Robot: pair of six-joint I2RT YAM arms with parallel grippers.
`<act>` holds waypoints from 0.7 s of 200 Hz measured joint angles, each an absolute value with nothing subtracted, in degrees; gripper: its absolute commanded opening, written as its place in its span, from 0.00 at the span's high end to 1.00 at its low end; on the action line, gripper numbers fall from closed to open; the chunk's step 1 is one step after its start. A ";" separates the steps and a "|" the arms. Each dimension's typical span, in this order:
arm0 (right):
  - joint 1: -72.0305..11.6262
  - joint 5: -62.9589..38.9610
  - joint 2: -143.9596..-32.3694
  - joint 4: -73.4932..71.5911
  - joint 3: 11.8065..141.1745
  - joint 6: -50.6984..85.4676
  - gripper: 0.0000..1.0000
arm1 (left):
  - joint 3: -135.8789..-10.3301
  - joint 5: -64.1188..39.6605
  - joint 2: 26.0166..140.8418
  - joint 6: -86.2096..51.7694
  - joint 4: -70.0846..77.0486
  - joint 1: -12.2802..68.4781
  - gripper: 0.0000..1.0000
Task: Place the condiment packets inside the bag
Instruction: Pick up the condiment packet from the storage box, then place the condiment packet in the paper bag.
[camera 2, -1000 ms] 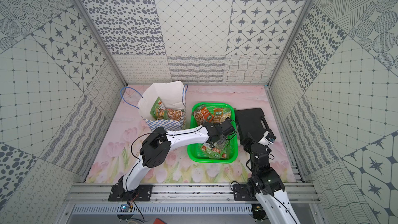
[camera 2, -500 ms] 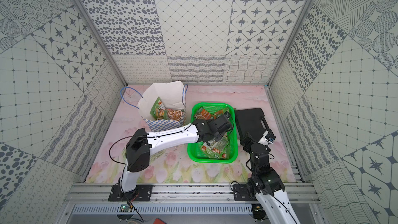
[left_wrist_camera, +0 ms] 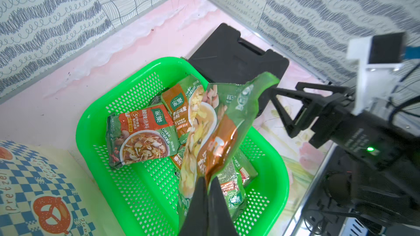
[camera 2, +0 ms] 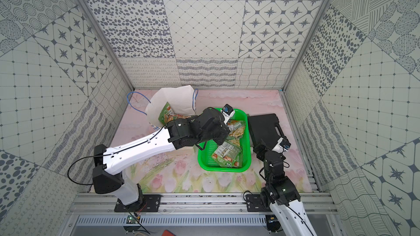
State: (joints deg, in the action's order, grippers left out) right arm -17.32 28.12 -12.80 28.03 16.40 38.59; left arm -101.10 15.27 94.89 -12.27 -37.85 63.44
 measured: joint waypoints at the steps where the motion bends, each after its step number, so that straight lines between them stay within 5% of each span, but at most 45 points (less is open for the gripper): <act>1: -17.32 28.12 -12.80 28.05 16.40 38.59 0.03 | -101.27 15.14 94.50 -12.27 -37.91 63.44 1.00; 140: -17.32 27.00 -14.61 27.09 16.40 38.57 0.03 | -93.34 21.17 64.79 -11.81 -26.55 59.61 1.00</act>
